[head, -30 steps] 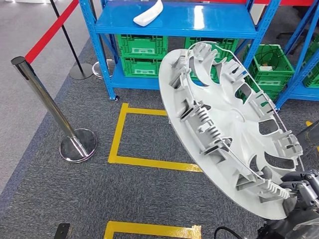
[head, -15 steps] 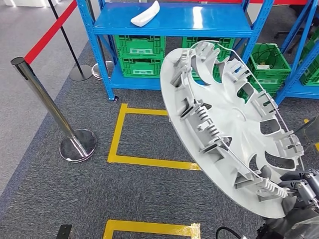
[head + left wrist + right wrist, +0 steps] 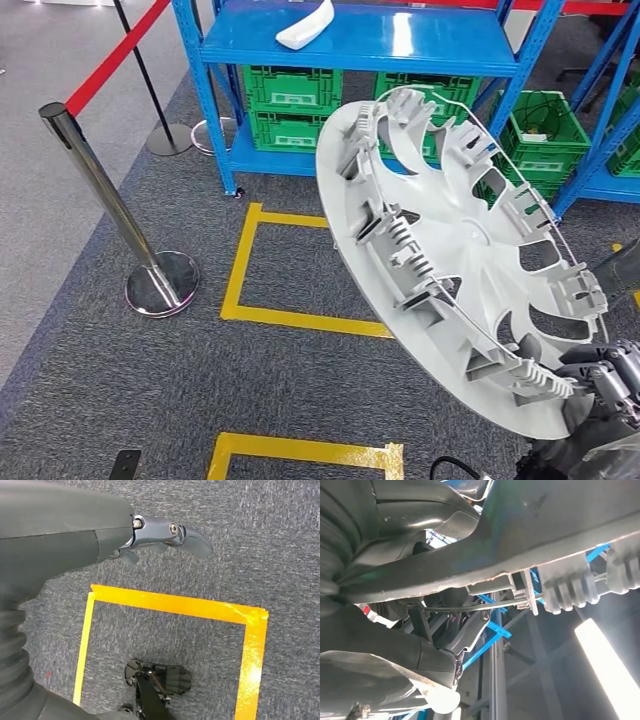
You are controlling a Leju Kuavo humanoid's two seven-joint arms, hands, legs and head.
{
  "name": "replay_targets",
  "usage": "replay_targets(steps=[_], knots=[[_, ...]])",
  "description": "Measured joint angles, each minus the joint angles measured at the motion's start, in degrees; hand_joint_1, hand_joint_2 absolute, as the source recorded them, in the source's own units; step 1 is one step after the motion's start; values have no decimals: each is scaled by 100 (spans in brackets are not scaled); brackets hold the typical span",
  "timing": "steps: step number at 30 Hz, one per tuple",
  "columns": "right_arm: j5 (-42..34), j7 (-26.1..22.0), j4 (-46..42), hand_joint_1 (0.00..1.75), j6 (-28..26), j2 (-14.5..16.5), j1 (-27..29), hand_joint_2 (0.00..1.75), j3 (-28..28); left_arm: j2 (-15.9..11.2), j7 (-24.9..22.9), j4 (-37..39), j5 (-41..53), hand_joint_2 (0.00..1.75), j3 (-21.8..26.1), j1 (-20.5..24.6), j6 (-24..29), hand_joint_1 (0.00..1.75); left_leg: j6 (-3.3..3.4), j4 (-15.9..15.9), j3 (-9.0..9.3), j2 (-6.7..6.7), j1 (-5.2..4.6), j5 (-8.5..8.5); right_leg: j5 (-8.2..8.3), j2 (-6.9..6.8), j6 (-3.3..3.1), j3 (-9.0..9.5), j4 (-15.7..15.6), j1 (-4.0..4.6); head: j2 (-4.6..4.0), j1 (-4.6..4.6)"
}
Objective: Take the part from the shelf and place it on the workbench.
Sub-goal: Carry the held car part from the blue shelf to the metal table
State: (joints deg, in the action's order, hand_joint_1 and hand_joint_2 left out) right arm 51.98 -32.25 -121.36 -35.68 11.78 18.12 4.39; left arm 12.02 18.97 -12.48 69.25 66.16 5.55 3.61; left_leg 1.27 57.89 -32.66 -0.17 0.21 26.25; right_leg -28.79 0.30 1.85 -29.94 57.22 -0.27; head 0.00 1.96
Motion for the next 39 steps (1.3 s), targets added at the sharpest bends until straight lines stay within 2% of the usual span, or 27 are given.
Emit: replay_targets(steps=[3, 4, 6, 8, 9, 10, 11, 13, 14, 15, 18, 20, 21, 23, 24, 25, 26, 27, 29, 30, 31, 33, 34, 35, 37, 39], knots=[[4, 1, -2, 175, 1, 1, 7, 175, 1, 3, 0, 0, 2, 175, 0, -2, 1, 0, -102, 17, -46, -11, 7, -29, 33, -1, -71, 1, -62, 5, 0, -2], [5, 1, -4, 175, 1, 3, 5, 175, 2, 1, 0, 0, 2, 175, 0, -1, 1, 0, -128, 82, -74, -13, 8, 31, 59, -14, -108, 0, -84, -9, 0, -11], [6, 1, -8, 175, 4, 6, 3, 175, 4, -7, 0, 0, 2, 175, 0, 1, 1, 0, -177, 535, -256, -14, 18, 338, 102, -50, -170, -7, -119, -35, 0, -37], [6, 1, -9, 175, 8, 7, 3, 175, 4, -8, 0, 0, 2, 175, 0, -6, 0, 0, -220, 1305, -562, -10, 30, 719, 110, -75, -190, -33, -107, -32, 0, -56], [6, 1, -9, 175, 9, 7, 4, 175, 4, -9, 0, 0, 2, 175, 0, -14, 0, 0, -234, 1572, -657, -10, 35, 805, 111, -84, -191, -44, -96, -29, 0, -56], [6, 2, -8, 175, 11, 7, 4, 175, 4, -10, 0, 0, 2, 175, 1, -21, 0, 0, -240, 1636, -660, -10, 36, 780, 110, -91, -190, -51, -82, -28, 0, -56], [7, 2, -8, 175, 16, 7, 4, 175, 4, -14, 0, 0, 2, 175, 1, -24, 0, 0, -238, 1457, -552, -8, 37, 643, 108, -94, -187, -55, -66, -28, 0, -57], [9, 3, -9, 175, 25, 7, 3, 175, 4, -21, 1, 0, 2, 175, 1, -21, 0, 0, -213, 692, -150, 8, 36, 291, 96, -98, -165, -60, -32, -24, 0, -57], [11, 4, -9, 175, 29, 7, 0, 175, 4, -22, 4, 0, 2, 175, 1, -14, 0, 0, -189, 350, 12, 15, 31, 186, 87, -98, -142, -74, -5, -13, 0, -57], [14, 5, -10, 175, 32, 7, -5, 175, 5, -22, 8, 0, 4, 175, 0, -9, -1, 0, -164, 145, 99, 20, 23, 147, 83, -101, -112, -94, 15, -3, 0, -56], [53, 10, -10, 175, 39, 7, -14, 175, 8, -18, 17, 0, 11, 175, 0, -9, -2, 0, -71, 53, 85, 9, 10, 132, 95, -112, -18, -144, 30, 4, 1, -57], [80, 14, -10, 175, 42, 7, -16, 175, 10, -16, 19, -1, 12, 175, 0, -9, -1, 0, 8, 23, 69, 2, 30, 90, -50, -94, 42, -242, 200, -4, 0, -45], [87, 15, -10, 175, 43, 7, -18, 175, 11, -17, 19, -1, 13, 175, 0, -5, 0, 0, 41, 10, 56, -1, 39, 69, -216, -78, 68, -368, 462, -10, 0, -38], [99, 23, -9, 175, 43, 7, -21, 175, 11, -25, 19, -2, 12, 175, 0, -5, 3, 0, 71, 13, 17, -22, 33, 49, -600, -58, 99, -726, 1247, -21, 0, -28], [104, 32, -7, 175, 43, 7, -19, 175, 11, -26, 18, -2, 10, 175, 0, -10, 2, 0, 76, 15, 3, -42, 29, 43, -709, -54, 105, -873, 1574, -25, 0, -28], [110, 41, -5, 175, 42, 7, -15, 175, 11, -25, 16, -2, 5, 175, 0, -14, 3, 0, 73, 16, -5, -71, 27, 36, -705, -52, 104, -925, 1705, -26, 0, -26], [117, 49, -4, 175, 42, 7, -12, 175, 12, -23, 13, -2, 0, 175, 0, -17, 3, 0, 67, 17, -7, -110, 26, 31, -586, -42, 95, -858, 1592, -27, 0, -26], [125, 51, -4, 175, 40, 7, -9, 175, 15, -21, 11, -2, -5, 175, 0, -16, 4, 0, 57, 18, -4, -158, 26, 25, -385, -11, 76, -682, 1259, -28, 0, -26], [133, 52, -4, 175, 39, 7, -8, 175, 25, -15, 9, -2, -9, 175, 0, -4, 4, 0, 27, 26, -13, -266, 22, 9, -62, 182, 25, -258, 428, -39, 0, -31], [134, 53, -5, 175, 39, 7, -7, 175, 29, -14, 9, -2, -9, 175, 0, 4, 4, 0, -1, 34, -36, -319, 21, -6, -3, 267, 5, -114, 160, -42, 1, -32], [134, 56, -5, 175, 39, 8, -5, 175, 32, -13, 9, -2, -9, 175, 0, 8, 4, 0, -35, 38, -66, -370, 25, -26, -5, 322, -8, -45, 33, -42, 1, -35], [133, 65, -4, 175, 40, 14, -2, 175, 40, -15, 9, -2, -8, 175, 1, 0, 3, 0, -114, 35, -115, -476, 36, -69, -6, 252, -34, -20, -9, -42, 1, -37], [134, 69, -4, 175, 40, 18, -3, 175, 48, -20, 9, -2, -8, 175, 1, -9, 2, 0, -146, 56, -136, -475, 36, -54, 10, 191, -59, -17, -27, -51, 0, -39], [134, 72, -5, 175, 40, 27, -4, 175, 59, -24, 9, -2, -8, 175, 2, -15, 2, 0, -173, 158, -183, -419, 29, 22, 26, 124, -89, -10, -47, -64, 0, -55], [128, 74, -7, 175, 40, 44, -3, 175, 77, -30, 9, -2, -10, 175, 2, -14, 2, 0, -221, 727, -431, -199, 24, 367, 37, -28, -138, -2, -66, -74, 0, -92], [113, 74, -4, 175, 40, 52, 1, 175, 87, -29, 9, -2, -16, 175, 6, -15, 3, 0, -259, 1480, -748, -72, 34, 706, 30, -177, -156, -6, -63, -59, 0, -112]])
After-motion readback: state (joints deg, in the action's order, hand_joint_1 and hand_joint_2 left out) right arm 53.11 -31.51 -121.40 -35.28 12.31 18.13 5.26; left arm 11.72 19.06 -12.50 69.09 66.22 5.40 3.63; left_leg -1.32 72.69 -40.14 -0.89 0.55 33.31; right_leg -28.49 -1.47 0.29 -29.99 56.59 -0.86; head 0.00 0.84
